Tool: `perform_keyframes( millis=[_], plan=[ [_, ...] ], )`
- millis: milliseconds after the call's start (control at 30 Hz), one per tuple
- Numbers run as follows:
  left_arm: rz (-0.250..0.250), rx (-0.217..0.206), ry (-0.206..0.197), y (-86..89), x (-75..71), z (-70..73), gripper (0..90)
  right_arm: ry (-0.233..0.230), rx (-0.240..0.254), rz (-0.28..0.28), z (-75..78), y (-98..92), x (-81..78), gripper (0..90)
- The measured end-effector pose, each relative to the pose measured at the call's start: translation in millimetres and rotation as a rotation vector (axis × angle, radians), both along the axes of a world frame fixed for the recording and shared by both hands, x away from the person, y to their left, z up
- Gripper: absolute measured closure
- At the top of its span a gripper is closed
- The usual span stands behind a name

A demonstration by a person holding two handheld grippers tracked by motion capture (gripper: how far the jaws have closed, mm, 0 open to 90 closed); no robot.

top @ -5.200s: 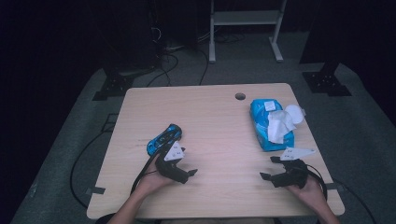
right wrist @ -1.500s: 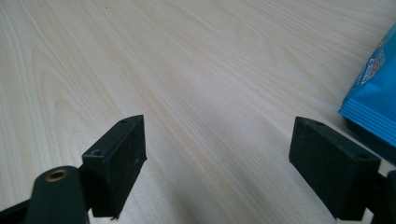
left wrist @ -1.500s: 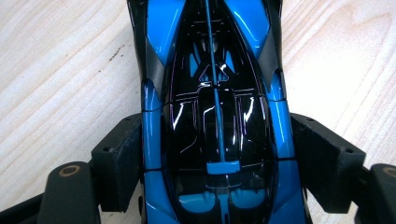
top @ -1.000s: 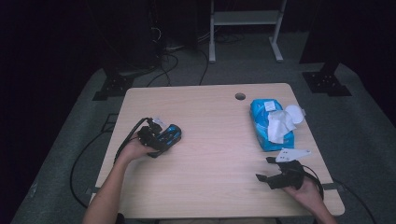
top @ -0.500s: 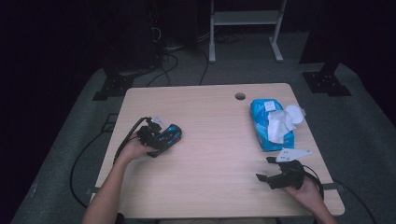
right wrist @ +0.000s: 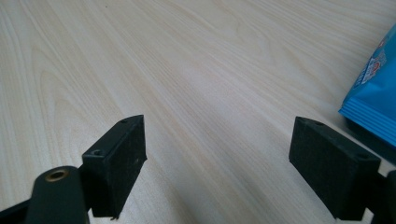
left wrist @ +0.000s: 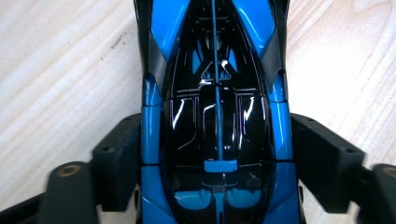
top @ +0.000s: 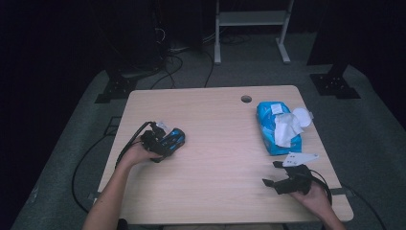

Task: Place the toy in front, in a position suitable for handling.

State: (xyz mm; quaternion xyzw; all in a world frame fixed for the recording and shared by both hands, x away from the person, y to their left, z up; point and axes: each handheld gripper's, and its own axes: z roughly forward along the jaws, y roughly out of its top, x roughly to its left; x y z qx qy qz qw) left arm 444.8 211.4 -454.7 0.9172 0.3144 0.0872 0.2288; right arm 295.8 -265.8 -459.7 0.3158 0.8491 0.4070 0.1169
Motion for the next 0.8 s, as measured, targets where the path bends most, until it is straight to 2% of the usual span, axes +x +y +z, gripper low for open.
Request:
perform_keyframes(
  millis=[267,400,800],
  plan=[
    [0.026,0.011,-0.007,-3.8,0.7,1.7,25.8,0.001,-0.003,0.003,-0.4,1.6,-0.1,17.7],
    [0.036,0.001,-0.014,-4.0,0.5,0.9,25.9,-0.001,-0.001,0.001,0.1,0.6,-0.2,17.7],
    [0.067,-0.078,-0.037,3.4,-0.9,2.4,26.0,-0.002,-0.001,-0.002,0.2,0.3,-0.4,17.7]
  ],
)
